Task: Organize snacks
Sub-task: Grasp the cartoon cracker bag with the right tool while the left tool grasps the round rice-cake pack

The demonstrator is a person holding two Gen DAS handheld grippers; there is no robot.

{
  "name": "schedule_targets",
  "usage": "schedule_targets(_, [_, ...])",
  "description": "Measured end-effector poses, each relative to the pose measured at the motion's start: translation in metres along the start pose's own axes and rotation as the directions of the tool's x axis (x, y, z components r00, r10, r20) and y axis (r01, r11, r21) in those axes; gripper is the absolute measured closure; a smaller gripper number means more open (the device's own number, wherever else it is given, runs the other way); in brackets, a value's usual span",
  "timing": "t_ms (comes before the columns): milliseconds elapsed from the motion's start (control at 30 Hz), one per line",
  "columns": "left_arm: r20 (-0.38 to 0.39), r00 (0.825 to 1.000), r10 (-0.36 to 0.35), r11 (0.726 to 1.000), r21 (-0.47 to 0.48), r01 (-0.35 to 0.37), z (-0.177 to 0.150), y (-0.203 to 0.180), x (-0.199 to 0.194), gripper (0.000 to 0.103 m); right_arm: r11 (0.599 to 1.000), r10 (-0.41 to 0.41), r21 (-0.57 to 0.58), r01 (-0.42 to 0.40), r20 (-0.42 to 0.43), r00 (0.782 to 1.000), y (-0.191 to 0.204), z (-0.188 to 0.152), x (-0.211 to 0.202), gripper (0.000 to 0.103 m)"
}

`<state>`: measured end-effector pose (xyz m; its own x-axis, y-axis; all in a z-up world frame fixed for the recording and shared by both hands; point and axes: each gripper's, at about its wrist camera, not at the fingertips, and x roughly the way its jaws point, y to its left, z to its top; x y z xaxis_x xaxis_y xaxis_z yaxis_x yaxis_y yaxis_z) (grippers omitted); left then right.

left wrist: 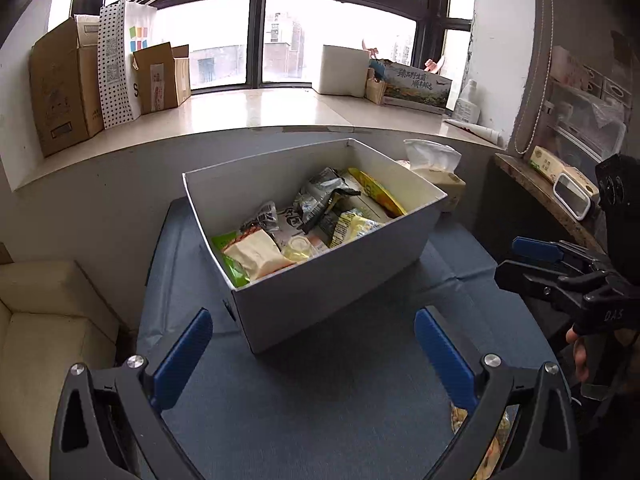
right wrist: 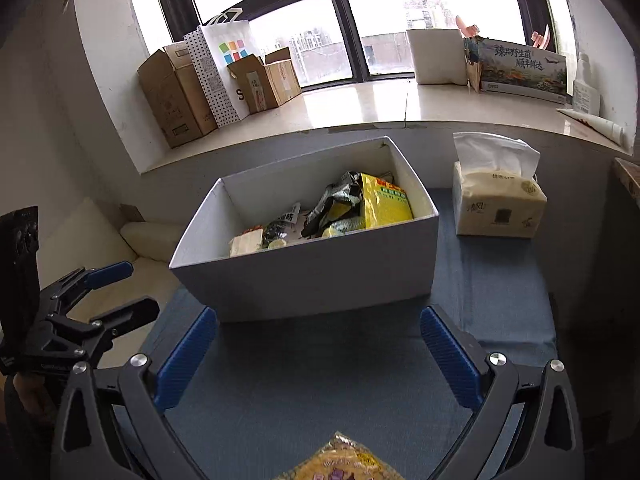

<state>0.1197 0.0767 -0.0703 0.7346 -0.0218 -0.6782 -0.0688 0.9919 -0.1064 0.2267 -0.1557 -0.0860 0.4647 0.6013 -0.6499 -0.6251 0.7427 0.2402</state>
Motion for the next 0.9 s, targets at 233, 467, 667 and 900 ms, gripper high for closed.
schedule_targets(233, [-0.042,0.997,-0.064,0.997,0.027,0.065,-0.057,-0.032,-0.028,0.000,0.999,-0.041,0.008,0.042,-0.095,0.995,-0.011,-0.074,-0.021,0.000])
schedule_targets(467, [-0.060,0.990,-0.127,0.989,0.073,0.131,-0.087,-0.056,-0.042,0.000,0.995,-0.069,0.058,0.082,-0.206,0.976,-0.005,-0.133,0.002,0.000])
schedule_targets(667, [-0.058,0.983,-0.172,0.982,0.066,0.175,-0.092,-0.058,-0.041,0.000,0.992,-0.126,-0.011,0.128,-0.248,0.960,0.008,-0.137,0.031,0.000])
schedule_targets(900, [-0.073,0.985,-0.157,0.985,0.064,0.162,-0.096,-0.057,-0.035,0.000,0.982,-0.186,-0.064,0.175,-0.239,0.953,0.012,-0.132,0.053,0.000])
